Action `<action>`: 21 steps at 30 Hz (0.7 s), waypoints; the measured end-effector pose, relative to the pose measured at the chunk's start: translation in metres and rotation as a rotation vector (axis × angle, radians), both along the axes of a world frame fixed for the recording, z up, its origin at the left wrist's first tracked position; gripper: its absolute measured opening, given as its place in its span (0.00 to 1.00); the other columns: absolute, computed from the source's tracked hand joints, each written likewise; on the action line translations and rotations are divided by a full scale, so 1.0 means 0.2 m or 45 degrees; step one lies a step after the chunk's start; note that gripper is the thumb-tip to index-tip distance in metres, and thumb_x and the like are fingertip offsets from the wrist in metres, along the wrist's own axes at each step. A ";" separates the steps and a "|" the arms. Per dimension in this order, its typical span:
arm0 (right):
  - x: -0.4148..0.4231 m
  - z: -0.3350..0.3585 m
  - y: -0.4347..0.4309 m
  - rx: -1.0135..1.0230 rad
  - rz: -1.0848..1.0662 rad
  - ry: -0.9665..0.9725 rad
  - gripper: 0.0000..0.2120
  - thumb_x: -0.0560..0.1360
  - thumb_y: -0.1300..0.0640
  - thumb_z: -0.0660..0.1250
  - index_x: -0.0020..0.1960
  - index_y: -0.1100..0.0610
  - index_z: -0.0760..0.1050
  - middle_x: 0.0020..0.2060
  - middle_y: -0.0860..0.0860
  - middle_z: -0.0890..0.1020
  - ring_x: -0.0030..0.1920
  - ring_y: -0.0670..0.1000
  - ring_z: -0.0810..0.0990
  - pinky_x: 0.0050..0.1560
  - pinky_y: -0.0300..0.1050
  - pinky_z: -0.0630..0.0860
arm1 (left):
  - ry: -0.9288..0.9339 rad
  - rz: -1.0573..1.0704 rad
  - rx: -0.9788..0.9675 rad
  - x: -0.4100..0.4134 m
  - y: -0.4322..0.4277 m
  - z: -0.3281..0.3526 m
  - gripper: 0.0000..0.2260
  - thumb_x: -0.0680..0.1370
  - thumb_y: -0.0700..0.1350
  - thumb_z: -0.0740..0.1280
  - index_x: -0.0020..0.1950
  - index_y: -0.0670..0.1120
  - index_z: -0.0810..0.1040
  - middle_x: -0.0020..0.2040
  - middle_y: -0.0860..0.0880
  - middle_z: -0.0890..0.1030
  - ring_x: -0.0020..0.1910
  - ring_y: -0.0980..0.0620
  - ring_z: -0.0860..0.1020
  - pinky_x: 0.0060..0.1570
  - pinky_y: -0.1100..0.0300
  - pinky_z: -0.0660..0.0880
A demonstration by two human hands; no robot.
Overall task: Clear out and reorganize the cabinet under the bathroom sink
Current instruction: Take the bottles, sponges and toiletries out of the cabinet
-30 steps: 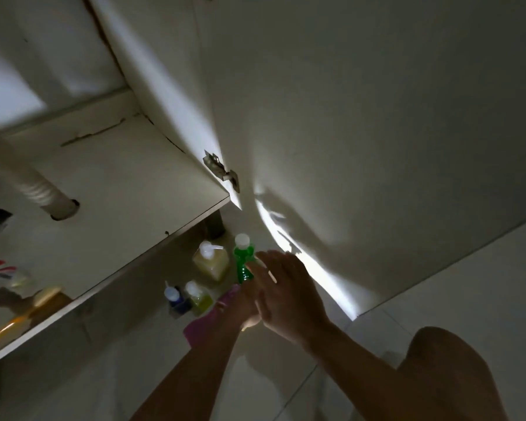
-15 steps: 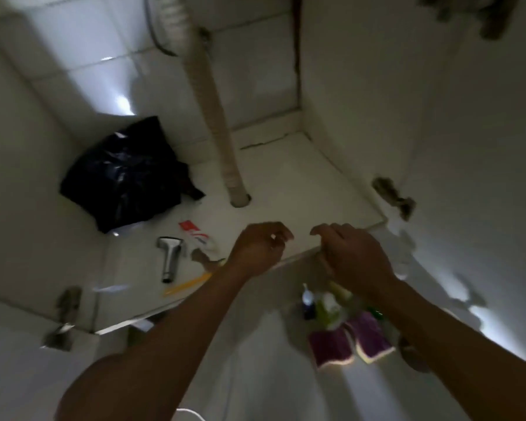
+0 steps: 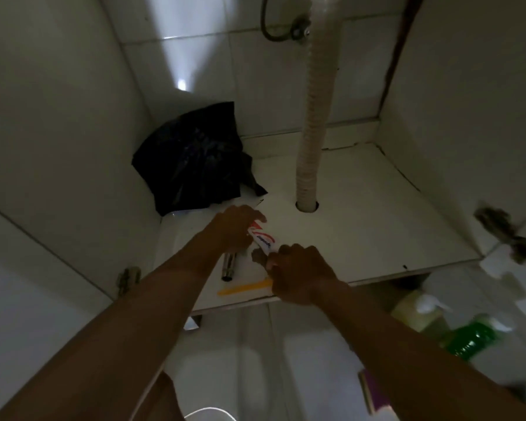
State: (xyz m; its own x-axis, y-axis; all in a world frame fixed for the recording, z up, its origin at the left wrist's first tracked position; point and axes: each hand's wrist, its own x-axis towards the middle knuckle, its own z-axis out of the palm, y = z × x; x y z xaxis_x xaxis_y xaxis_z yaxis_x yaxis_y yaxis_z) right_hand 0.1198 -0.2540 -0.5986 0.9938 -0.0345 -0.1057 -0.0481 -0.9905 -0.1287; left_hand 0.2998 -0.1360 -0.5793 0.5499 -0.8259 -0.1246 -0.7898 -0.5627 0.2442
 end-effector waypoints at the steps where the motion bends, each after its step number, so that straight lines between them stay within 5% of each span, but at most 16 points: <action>1: 0.00 -0.04 0.01 -0.034 0.021 -0.013 0.28 0.76 0.48 0.61 0.76 0.46 0.62 0.61 0.53 0.75 0.58 0.59 0.74 0.57 0.52 0.69 | -0.024 -0.045 0.088 0.01 -0.02 -0.04 0.27 0.77 0.42 0.68 0.75 0.53 0.68 0.74 0.47 0.67 0.72 0.44 0.66 0.70 0.53 0.62; 6: -0.04 -0.15 -0.01 0.165 0.048 -0.303 0.24 0.71 0.57 0.69 0.67 0.49 0.74 0.43 0.54 0.82 0.41 0.60 0.77 0.41 0.53 0.76 | -0.294 -0.133 0.350 0.00 -0.13 -0.18 0.23 0.79 0.53 0.65 0.74 0.58 0.68 0.73 0.52 0.69 0.70 0.46 0.66 0.67 0.51 0.62; 11: -0.05 -0.13 -0.02 0.291 -0.034 -0.196 0.19 0.80 0.56 0.62 0.71 0.46 0.72 0.56 0.54 0.77 0.56 0.58 0.72 0.55 0.55 0.73 | -0.385 -0.174 0.293 0.00 -0.14 -0.14 0.17 0.78 0.53 0.66 0.67 0.55 0.74 0.64 0.51 0.76 0.64 0.46 0.70 0.61 0.52 0.66; 18: -0.07 -0.20 0.01 0.222 -0.082 -0.375 0.23 0.75 0.61 0.70 0.64 0.44 0.68 0.49 0.54 0.80 0.52 0.60 0.78 0.62 0.61 0.71 | -0.281 -0.100 0.008 -0.04 -0.10 -0.18 0.10 0.77 0.47 0.67 0.57 0.46 0.77 0.50 0.45 0.79 0.50 0.44 0.77 0.46 0.54 0.73; 21: -0.10 -0.22 0.00 0.155 -0.076 -0.417 0.09 0.78 0.56 0.62 0.57 0.49 0.76 0.47 0.52 0.79 0.50 0.56 0.77 0.65 0.61 0.70 | -0.237 -0.063 0.007 -0.06 -0.09 -0.19 0.12 0.78 0.47 0.67 0.59 0.44 0.76 0.51 0.44 0.79 0.51 0.44 0.77 0.46 0.54 0.73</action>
